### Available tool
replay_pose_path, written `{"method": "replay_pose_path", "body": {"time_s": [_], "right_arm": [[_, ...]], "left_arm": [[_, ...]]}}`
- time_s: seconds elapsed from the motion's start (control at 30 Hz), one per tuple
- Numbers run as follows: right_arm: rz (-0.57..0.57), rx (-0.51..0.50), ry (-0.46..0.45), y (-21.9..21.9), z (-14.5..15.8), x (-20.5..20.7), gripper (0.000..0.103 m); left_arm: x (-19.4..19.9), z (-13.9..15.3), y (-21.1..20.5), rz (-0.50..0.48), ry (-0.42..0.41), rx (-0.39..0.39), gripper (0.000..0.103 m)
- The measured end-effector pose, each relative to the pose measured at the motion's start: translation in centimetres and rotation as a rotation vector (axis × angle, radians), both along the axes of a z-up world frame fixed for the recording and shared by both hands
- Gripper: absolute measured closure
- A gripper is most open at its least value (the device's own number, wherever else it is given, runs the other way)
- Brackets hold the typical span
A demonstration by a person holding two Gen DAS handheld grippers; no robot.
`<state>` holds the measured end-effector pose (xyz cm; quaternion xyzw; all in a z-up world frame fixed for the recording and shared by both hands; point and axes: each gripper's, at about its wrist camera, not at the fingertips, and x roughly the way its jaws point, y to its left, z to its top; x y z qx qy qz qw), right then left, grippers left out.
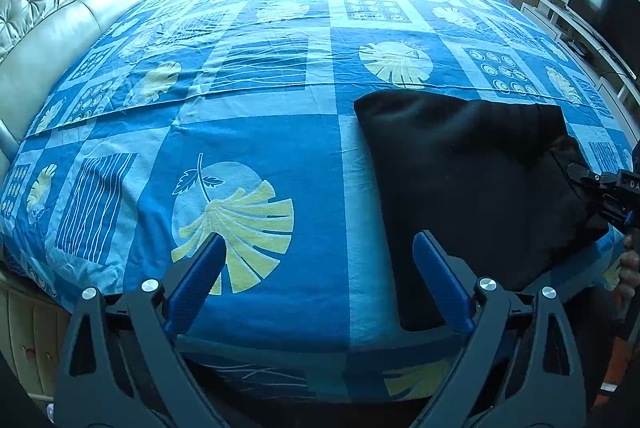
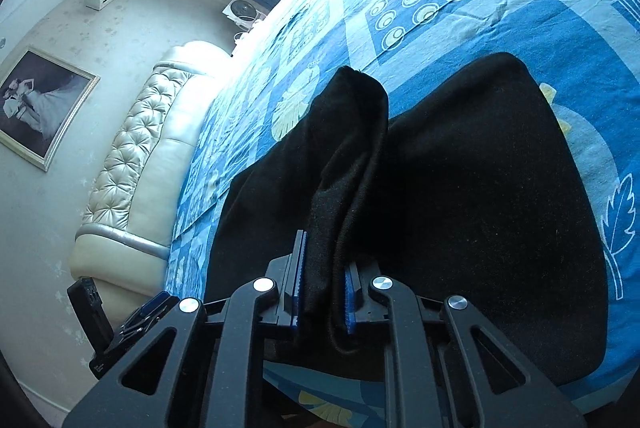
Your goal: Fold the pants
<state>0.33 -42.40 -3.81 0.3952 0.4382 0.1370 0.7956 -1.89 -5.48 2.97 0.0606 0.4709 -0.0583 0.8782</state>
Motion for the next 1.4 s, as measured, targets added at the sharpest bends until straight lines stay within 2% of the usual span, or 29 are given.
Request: {"method": "replay_pose_path", "body": {"time_s": [0.17,0.27,0.47,0.67,0.73,0.83,0.9,0.93,0.97,1.03,1.4], "right_arm": [[-0.012,-0.049,-0.082,-1.2,3.5,-0.5,0.092],[-0.028,-0.067,-0.097,-2.5,4.3,-1.2,0.093],[-0.08,-0.096,-0.037,-5.5,2.3,-2.8,0.094],[-0.176,-0.11,0.037,-9.2,-0.4,-4.8,0.103],[-0.21,-0.085,0.048,-10.5,-0.9,-5.5,0.103],[-0.203,0.033,0.013,-11.4,-0.5,-6.2,0.103],[-0.177,0.032,-0.002,-11.1,0.3,-6.2,0.099],[-0.161,0.034,-0.003,-10.8,0.5,-6.1,0.088],[-0.151,0.036,0.001,-10.6,0.6,-5.9,0.068],[-0.149,0.046,0.01,-10.1,0.3,-5.7,0.055],[-0.046,0.047,0.086,-6.2,-2.4,-2.9,0.049]], "left_arm": [[0.3,0.0,0.1,0.004,0.002,-0.005,0.009],[0.5,-0.1,-0.1,0.002,0.006,-0.009,0.009],[0.8,-0.5,-0.9,-0.003,0.018,-0.015,0.009],[0.8,-1.3,-1.9,-0.018,0.032,-0.018,0.009],[0.9,-1.7,-2.4,-0.026,0.04,-0.017,0.009],[0.8,-2.2,-2.9,-0.036,0.05,-0.021,0.009],[0.8,-2.4,-3.1,-0.038,0.054,-0.033,0.009],[0.9,-2.5,-3.1,-0.038,0.056,-0.039,0.009],[0.9,-2.6,-3.2,-0.037,0.059,-0.04,0.009],[1.1,-2.9,-3.3,-0.036,0.067,-0.038,0.009],[1.4,-4.2,-1.6,0.009,0.106,-0.066,0.009]]}}
